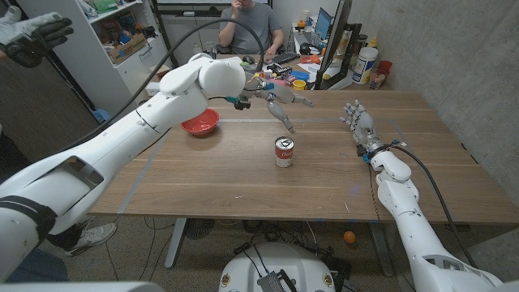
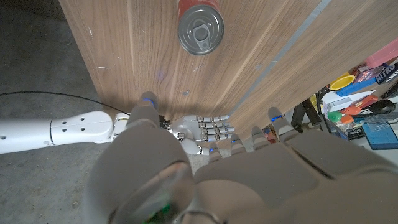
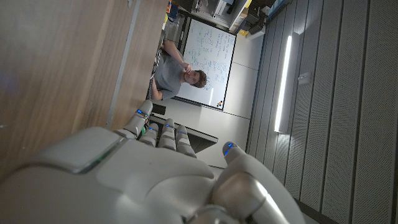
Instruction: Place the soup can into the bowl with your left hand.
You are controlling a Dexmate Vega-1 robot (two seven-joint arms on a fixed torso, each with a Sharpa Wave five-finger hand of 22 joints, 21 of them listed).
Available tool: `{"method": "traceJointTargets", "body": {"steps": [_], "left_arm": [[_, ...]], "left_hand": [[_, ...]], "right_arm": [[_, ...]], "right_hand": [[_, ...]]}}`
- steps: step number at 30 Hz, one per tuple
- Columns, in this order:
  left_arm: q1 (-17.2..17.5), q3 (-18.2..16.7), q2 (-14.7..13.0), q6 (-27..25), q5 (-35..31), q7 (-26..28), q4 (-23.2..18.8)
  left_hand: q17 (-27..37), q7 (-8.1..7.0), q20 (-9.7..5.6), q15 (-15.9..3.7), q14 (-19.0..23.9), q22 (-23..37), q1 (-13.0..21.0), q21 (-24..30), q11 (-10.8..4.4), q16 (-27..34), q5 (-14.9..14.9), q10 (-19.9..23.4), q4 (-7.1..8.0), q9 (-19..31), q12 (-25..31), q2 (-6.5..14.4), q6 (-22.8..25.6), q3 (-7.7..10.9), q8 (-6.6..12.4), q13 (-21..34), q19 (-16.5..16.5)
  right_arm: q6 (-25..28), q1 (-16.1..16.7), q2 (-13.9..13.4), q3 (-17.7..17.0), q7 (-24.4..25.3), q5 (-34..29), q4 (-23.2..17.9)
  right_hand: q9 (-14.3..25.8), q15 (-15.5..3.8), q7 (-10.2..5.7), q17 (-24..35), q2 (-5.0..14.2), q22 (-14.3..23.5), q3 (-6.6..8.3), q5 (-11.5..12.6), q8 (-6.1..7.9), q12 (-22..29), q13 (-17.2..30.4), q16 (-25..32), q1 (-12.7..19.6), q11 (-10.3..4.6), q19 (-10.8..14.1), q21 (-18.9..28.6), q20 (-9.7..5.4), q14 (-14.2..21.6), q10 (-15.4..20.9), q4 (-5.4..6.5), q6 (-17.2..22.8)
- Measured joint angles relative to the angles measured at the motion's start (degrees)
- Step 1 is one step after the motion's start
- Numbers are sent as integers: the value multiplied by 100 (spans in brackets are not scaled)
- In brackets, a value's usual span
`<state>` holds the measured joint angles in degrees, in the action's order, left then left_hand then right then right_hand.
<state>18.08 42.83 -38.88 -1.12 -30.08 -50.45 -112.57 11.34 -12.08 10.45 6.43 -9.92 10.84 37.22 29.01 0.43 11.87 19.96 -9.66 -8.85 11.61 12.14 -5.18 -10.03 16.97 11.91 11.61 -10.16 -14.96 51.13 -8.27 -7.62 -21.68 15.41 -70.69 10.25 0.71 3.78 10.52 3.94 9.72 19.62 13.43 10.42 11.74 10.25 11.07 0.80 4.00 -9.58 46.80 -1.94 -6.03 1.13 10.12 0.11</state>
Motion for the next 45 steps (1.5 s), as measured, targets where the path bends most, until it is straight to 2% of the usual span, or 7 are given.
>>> {"method": "traceJointTargets", "body": {"steps": [18,36,40,45], "left_arm": [[-45,336,252,47,-662,-263,306],[-128,662,499,255,-1106,-525,657],[-135,733,553,317,-1248,-577,730],[-136,808,607,354,-1353,-603,803]], "left_hand": [[27,0,33,0,0,23,225,-67,51,-26,0,-9,25,26,0,120,0,25,0,5,29],[53,0,62,-1,0,22,301,-130,93,-26,0,-11,51,26,0,195,0,0,-50,27,-1],[53,0,62,1,-1,22,312,-130,94,-26,0,-12,95,26,-23,207,0,-1,-50,27,0],[81,0,62,54,14,22,331,-148,113,-25,0,-32,97,25,-29,225,0,1,-50,27,0]], "right_arm": [[-46,-87,-7,-34,-43,8,183],[-109,-177,18,-65,-46,8,383],[-119,-178,19,-81,-47,10,410],[-127,-179,19,-92,-50,16,428]], "right_hand": [[0,0,0,0,0,0,0,0,0,0,0,0,0,0,0,0,0,0,0,0,0],[0,0,1,0,0,0,0,0,0,0,0,0,0,0,0,-44,0,0,-1,0,-1],[0,-1,1,0,0,0,0,0,0,0,0,0,0,0,0,-44,0,0,-1,0,-1],[0,0,1,0,0,0,0,0,0,0,0,0,0,0,0,-84,0,0,-1,0,-1]]}}
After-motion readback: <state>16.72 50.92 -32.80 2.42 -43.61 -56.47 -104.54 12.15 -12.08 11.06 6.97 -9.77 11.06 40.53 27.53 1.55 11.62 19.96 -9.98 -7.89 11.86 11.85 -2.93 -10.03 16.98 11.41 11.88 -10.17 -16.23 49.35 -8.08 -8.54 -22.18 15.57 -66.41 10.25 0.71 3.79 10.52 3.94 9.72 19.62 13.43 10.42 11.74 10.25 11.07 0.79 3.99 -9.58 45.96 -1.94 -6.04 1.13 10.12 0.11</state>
